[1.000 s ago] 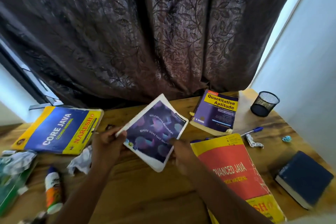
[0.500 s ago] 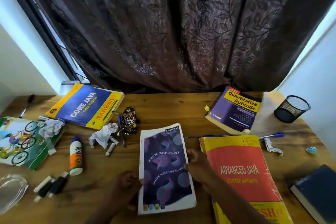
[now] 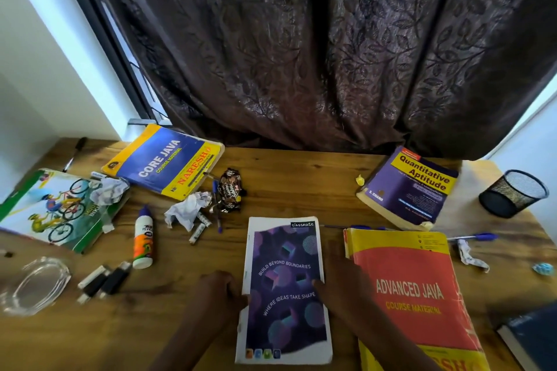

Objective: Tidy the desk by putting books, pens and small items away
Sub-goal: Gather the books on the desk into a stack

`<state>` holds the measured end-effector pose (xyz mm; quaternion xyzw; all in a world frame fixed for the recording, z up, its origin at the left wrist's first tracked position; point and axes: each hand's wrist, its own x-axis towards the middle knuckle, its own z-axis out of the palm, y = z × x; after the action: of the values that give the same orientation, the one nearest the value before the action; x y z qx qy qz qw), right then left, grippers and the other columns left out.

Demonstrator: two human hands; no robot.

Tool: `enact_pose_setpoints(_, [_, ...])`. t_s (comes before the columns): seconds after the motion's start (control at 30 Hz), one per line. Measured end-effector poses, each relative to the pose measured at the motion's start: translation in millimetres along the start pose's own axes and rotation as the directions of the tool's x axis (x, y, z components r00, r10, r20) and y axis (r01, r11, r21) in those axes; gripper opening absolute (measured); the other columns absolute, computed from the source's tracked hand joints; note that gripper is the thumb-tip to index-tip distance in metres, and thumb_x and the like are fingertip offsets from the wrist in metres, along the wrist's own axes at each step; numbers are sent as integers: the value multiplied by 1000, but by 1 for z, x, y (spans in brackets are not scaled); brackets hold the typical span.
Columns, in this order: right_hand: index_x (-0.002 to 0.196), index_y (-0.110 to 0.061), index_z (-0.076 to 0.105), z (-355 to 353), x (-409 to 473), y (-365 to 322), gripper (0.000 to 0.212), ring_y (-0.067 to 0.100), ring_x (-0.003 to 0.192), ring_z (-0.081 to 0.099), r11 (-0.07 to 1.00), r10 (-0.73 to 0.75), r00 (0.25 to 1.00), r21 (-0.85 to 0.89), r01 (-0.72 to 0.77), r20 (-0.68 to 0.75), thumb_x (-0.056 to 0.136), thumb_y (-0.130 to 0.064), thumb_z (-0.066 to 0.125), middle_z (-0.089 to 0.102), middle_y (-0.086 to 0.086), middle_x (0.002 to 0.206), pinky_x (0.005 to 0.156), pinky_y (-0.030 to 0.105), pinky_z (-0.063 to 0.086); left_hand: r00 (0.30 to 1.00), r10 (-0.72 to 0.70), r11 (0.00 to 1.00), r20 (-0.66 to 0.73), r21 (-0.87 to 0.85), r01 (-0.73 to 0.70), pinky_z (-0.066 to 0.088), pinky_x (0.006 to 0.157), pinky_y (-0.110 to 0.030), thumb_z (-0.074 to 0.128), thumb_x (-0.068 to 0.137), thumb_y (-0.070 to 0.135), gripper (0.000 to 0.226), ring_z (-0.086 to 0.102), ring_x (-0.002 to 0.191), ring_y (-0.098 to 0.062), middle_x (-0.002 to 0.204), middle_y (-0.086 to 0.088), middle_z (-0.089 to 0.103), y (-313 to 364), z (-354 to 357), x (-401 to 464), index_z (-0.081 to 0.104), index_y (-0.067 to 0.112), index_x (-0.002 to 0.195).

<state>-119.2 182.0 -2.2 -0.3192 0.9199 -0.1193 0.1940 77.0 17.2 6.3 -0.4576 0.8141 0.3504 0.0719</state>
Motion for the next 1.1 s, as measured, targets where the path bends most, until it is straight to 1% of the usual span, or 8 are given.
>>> enact_pose_setpoints(0.1, [147, -29, 30, -5, 0, -12, 68, 25, 120, 61, 983, -74, 997, -169, 70, -16, 92, -34, 69, 54, 4, 139, 88, 35, 53, 999, 23, 999, -26, 31, -22, 39, 53, -13, 80, 85, 45, 26, 61, 67, -2, 74, 7, 67, 1, -7, -1, 63, 28, 75])
enact_pose_setpoints(0.27, [146, -28, 39, -13, 9, -53, 60, 25, 125, 57, 931, -287, 958, -247, 270, -33, 93, -41, 66, 53, 5, 143, 92, 37, 56, 955, 38, 997, -293, -55, -56, 56, 61, -23, 72, 93, 35, 8, 63, 77, 0, 88, 17, 67, -19, -35, 3, 65, 38, 95])
enact_pose_setpoints(0.37, [146, -27, 41, -14, 18, -97, 52, 22, 131, 51, 877, -434, 901, -216, 429, 29, 99, -42, 59, 51, 2, 145, 99, 36, 52, 865, -23, 984, -502, -165, -69, 53, 60, -26, 73, 93, 29, 11, 64, 76, 1, 92, 16, 70, -34, -59, 8, 68, 34, 101])
enact_pose_setpoints(0.5, [147, -25, 44, -2, 27, -161, 49, 24, 134, 46, 747, -621, 779, -240, 621, 81, 101, -39, 57, 47, 3, 147, 105, 39, 47, 700, -225, 960, -678, -276, 41, 46, 75, -35, 76, 89, 29, 23, 66, 93, -28, 101, -4, 70, -63, -103, 29, 72, 17, 109])
enact_pose_setpoints(0.7, [140, -14, 55, 33, 25, -238, 44, 29, 136, 46, 572, -748, 608, -208, 794, 264, 99, -29, 57, 48, 12, 148, 113, 43, 37, 622, -415, 908, -664, -349, 233, 46, 100, -46, 73, 86, 31, 53, 58, 120, -44, 123, -27, 65, -131, -175, 77, 62, -1, 126])
enact_pose_setpoints(0.83, [144, -19, 49, 48, 19, -272, 59, 34, 141, 37, 420, -797, 486, -250, 872, 359, 93, -39, 67, 39, 15, 154, 115, 51, 36, 674, -553, 833, -489, -324, 449, 21, 122, -54, 68, 83, 47, 96, 27, 148, -43, 155, -32, 35, -169, -201, 113, 25, 4, 157])
enact_pose_setpoints(0.93, [143, -22, 48, 67, 24, -289, 69, 38, 137, 39, 363, -801, 463, -307, 880, 381, 83, -45, 73, 36, 17, 154, 111, 53, 35, 672, -602, 798, -431, -342, 495, 17, 123, -59, 69, 83, 49, 104, 11, 152, -50, 163, -30, 16, -174, -213, 129, 13, 8, 161])
enact_pose_setpoints(1.1, [151, -29, 27, 76, 26, -301, 91, 44, 137, 38, 367, -769, 506, -378, 850, 391, 79, -45, 80, 28, 21, 156, 106, 53, 40, 650, -685, 728, -331, -359, 584, 28, 118, -56, 71, 84, 53, 106, 17, 149, -49, 163, -26, 12, -173, -219, 140, 11, 12, 161])
